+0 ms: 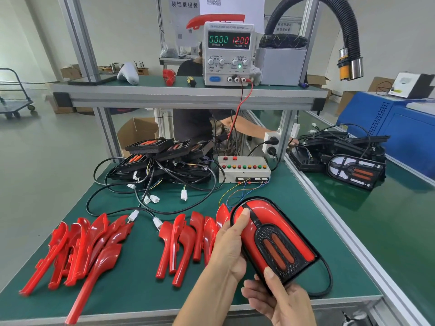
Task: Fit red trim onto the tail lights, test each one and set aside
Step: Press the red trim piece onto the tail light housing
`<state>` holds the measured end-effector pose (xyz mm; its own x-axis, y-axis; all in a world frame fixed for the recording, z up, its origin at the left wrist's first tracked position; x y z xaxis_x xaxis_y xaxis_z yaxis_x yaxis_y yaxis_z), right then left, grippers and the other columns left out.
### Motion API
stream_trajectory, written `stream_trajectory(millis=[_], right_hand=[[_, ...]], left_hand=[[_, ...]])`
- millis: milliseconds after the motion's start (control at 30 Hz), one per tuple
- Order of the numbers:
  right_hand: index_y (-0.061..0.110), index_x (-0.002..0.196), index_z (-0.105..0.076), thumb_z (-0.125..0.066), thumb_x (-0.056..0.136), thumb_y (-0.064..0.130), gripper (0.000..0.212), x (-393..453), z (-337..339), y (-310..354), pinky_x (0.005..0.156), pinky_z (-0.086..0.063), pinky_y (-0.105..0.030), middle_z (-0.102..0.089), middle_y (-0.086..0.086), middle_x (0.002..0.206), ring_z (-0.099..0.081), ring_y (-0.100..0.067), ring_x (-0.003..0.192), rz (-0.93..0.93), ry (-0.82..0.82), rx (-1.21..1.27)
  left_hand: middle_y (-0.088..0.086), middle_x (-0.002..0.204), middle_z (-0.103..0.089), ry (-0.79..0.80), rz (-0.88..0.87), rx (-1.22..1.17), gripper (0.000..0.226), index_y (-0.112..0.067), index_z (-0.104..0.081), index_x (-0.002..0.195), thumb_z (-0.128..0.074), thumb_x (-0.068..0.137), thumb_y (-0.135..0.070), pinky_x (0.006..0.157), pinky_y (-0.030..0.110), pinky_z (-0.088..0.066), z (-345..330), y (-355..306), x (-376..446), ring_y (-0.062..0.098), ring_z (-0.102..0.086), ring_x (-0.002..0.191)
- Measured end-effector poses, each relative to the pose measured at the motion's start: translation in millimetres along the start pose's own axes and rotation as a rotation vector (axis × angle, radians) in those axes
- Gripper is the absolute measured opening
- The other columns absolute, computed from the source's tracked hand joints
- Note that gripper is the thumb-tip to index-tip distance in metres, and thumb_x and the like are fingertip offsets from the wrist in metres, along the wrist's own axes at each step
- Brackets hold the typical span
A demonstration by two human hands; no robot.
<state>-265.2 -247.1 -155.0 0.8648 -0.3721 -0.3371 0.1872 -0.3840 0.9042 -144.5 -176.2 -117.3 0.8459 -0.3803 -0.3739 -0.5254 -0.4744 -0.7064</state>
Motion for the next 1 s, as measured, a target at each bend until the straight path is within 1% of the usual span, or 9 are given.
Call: stream_trajectory(millis=[67, 167, 300, 467, 633, 767, 800, 933, 1000], right_hand=[[-0.011, 0.099, -0.067, -0.075, 0.064, 0.041, 0.063, 0.7, -0.3, 2.9, 0.045, -0.058, -0.029, -0.074, -0.031, 0.085, -0.076, -0.042, 0.074, 0.003, -0.002, -0.024], [-0.005, 0.104, -0.065, -0.077, 0.057, 0.050, 0.073, 1.5, -1.2, 11.3, 0.049, -0.059, -0.028, -0.076, -0.026, 0.084, -0.077, -0.039, 0.076, 0.024, 0.002, -0.090], [-0.005, 0.109, -0.062, -0.076, 0.055, 0.054, 0.081, 0.9, -5.4, 19.3, 0.051, -0.060, -0.028, -0.077, -0.023, 0.086, -0.077, -0.037, 0.078, 0.012, 0.029, -0.137], [-0.004, 0.105, -0.065, -0.072, 0.067, 0.047, 0.064, -1.6, -10.5, 26.7, 0.048, -0.059, -0.027, -0.077, -0.023, 0.082, -0.077, -0.036, 0.072, 0.034, 0.015, -0.158], [-0.004, 0.098, -0.066, -0.069, 0.091, 0.029, 0.034, -2.4, -8.1, 30.3, 0.046, -0.058, -0.030, -0.074, -0.025, 0.071, -0.074, -0.038, 0.061, 0.081, -0.082, -0.165], [-0.007, 0.089, -0.065, -0.068, 0.094, 0.030, 0.038, -2.6, -5.5, 27.8, 0.044, -0.057, -0.030, -0.072, -0.026, 0.066, -0.072, -0.038, 0.055, 0.074, -0.142, -0.159], [-0.008, 0.089, -0.065, -0.068, 0.094, 0.031, 0.039, -2.7, -5.0, 26.7, 0.043, -0.056, -0.030, -0.072, -0.026, 0.066, -0.072, -0.038, 0.055, 0.060, -0.150, -0.154], [-0.010, 0.091, -0.062, -0.065, 0.096, 0.036, 0.047, -3.0, -2.5, 25.5, 0.042, -0.053, -0.029, -0.070, -0.031, 0.067, -0.069, -0.036, 0.050, -0.005, -0.158, -0.110], [-0.013, 0.094, -0.062, -0.061, 0.096, 0.041, 0.054, -2.5, -4.3, 26.1, 0.040, -0.051, -0.028, -0.070, -0.034, 0.070, -0.067, -0.035, 0.049, -0.037, -0.134, -0.064]], left_hand=[[0.016, 0.109, -0.076, -0.005, 0.006, 0.031, 0.061, -0.004, -0.067, 0.126, -0.082, 0.076, -0.037, 0.102, 0.051, -0.054, 0.5, 0.4, 1.5, 0.033, -0.073, 0.105], [0.015, 0.112, -0.076, -0.012, 0.032, 0.037, 0.056, -0.006, -0.064, 0.130, -0.074, 0.087, -0.042, 0.104, 0.050, -0.052, 0.3, -0.7, 4.1, 0.031, -0.072, 0.108], [0.016, 0.114, -0.075, -0.027, 0.053, -0.027, 0.053, -0.005, -0.067, 0.127, -0.069, 0.091, -0.044, 0.104, 0.054, -0.052, -0.1, -7.8, 5.3, 0.033, -0.071, 0.109], [0.015, 0.112, -0.076, -0.035, 0.045, -0.039, 0.056, -0.008, -0.068, 0.125, -0.068, 0.090, -0.051, 0.101, 0.055, -0.053, -0.4, -9.2, 6.8, 0.033, -0.073, 0.106], [0.013, 0.106, -0.078, -0.059, -0.054, 0.023, 0.051, -0.009, -0.069, 0.119, -0.064, 0.093, -0.053, 0.094, 0.053, -0.058, 1.1, -8.0, 6.5, 0.030, -0.075, 0.099], [0.013, 0.100, -0.079, -0.096, -0.105, 0.073, 0.051, -0.006, -0.069, 0.116, -0.064, 0.095, -0.053, 0.076, 0.042, -0.063, 5.1, -6.9, 5.6, 0.028, -0.077, 0.092], [0.012, 0.100, -0.079, -0.103, -0.101, 0.080, 0.052, -0.007, -0.068, 0.117, -0.064, 0.094, -0.053, 0.075, 0.041, -0.063, 4.9, -5.8, 4.8, 0.028, -0.077, 0.092], [0.010, 0.103, -0.079, -0.139, -0.096, 0.115, 0.056, -0.008, -0.064, 0.121, -0.070, 0.090, -0.054, 0.094, 0.049, -0.058, 3.1, -3.1, 4.2, 0.028, -0.075, 0.098], [0.008, 0.100, -0.079, -0.116, -0.088, 0.154, 0.054, -0.009, -0.063, 0.120, -0.070, 0.090, -0.054, 0.094, 0.050, -0.059, -1.3, -6.3, 5.5, 0.027, -0.076, 0.096]])
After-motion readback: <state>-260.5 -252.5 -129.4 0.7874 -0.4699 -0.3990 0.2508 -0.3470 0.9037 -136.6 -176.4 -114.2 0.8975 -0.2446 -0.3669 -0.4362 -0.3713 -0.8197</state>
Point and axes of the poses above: each hand's wrist, its own x-axis towards the middle knuckle, its own z-axis out of the back of the hand, y = z × x, the point moved 7 cm from there along x, towards the middle knuckle
